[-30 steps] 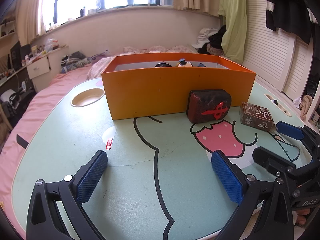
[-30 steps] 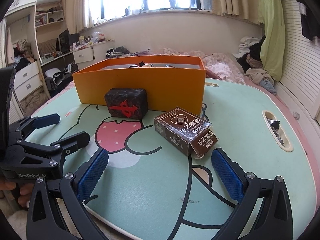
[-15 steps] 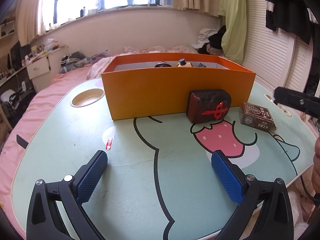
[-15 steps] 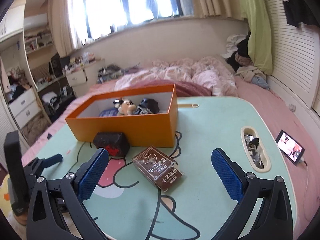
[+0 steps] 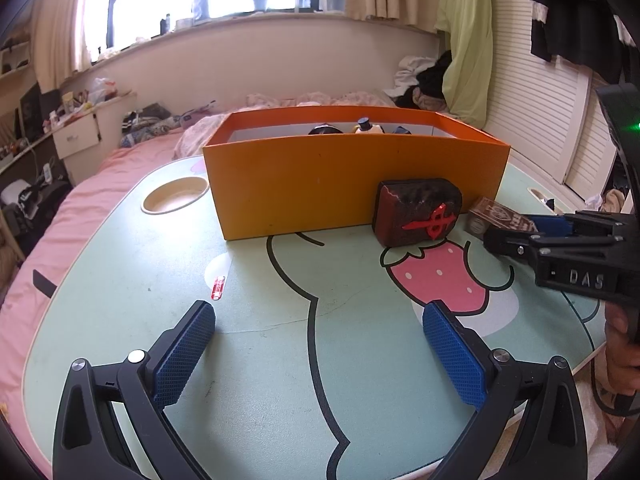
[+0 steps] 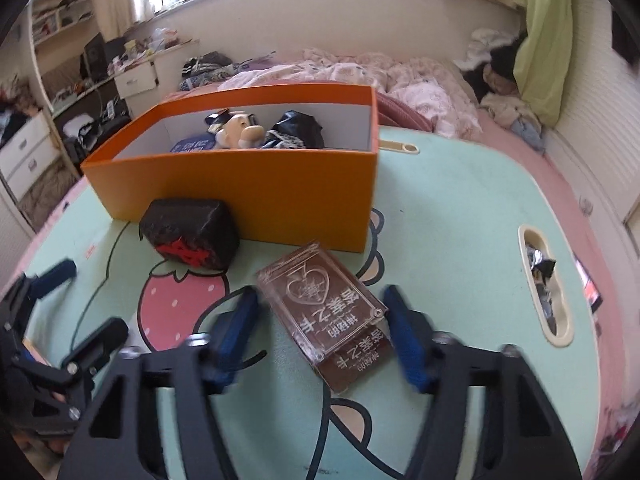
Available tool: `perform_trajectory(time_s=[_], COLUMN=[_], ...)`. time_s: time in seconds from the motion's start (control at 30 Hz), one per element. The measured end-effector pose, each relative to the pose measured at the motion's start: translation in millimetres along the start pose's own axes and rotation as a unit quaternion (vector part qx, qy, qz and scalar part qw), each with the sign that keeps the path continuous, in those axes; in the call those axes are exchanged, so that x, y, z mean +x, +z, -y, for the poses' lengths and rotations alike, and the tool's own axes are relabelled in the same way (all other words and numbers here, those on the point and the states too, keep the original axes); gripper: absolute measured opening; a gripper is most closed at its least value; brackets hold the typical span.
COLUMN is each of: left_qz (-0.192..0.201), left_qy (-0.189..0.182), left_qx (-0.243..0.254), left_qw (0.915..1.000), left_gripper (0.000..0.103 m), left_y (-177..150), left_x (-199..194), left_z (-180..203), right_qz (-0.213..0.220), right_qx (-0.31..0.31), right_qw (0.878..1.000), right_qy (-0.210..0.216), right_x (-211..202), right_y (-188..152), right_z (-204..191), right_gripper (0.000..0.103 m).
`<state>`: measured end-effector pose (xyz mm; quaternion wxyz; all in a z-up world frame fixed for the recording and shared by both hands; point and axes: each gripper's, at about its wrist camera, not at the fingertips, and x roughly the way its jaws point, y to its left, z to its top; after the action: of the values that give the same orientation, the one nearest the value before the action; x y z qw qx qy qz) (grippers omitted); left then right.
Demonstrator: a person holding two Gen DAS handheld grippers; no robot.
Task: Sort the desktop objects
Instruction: 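Grasp the brown card box with the right gripper and lift it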
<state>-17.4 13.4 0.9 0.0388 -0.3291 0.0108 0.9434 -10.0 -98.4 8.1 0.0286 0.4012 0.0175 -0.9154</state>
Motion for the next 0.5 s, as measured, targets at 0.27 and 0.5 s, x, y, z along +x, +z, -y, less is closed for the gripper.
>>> perform_trajectory(time_s=[0.27, 0.5], left_qz=[-0.001, 0.016], left_qy=[-0.003, -0.033], left_qx=[-0.001, 0.006], left_qw=[1.0000, 0.9993], left_gripper=[0.103, 0.103], left_y=[1, 9], left_x=[0, -12], left_z=[0, 7], right_qz=[0.093, 0.134], right_qx=[0.010, 0.075], right_qw=[0.995, 0.986], right_qy=[0.043, 0.065], right_x=[-29, -46], right_y=[-21, -23], right_z=[4, 39], right_gripper=[0.042, 0.042])
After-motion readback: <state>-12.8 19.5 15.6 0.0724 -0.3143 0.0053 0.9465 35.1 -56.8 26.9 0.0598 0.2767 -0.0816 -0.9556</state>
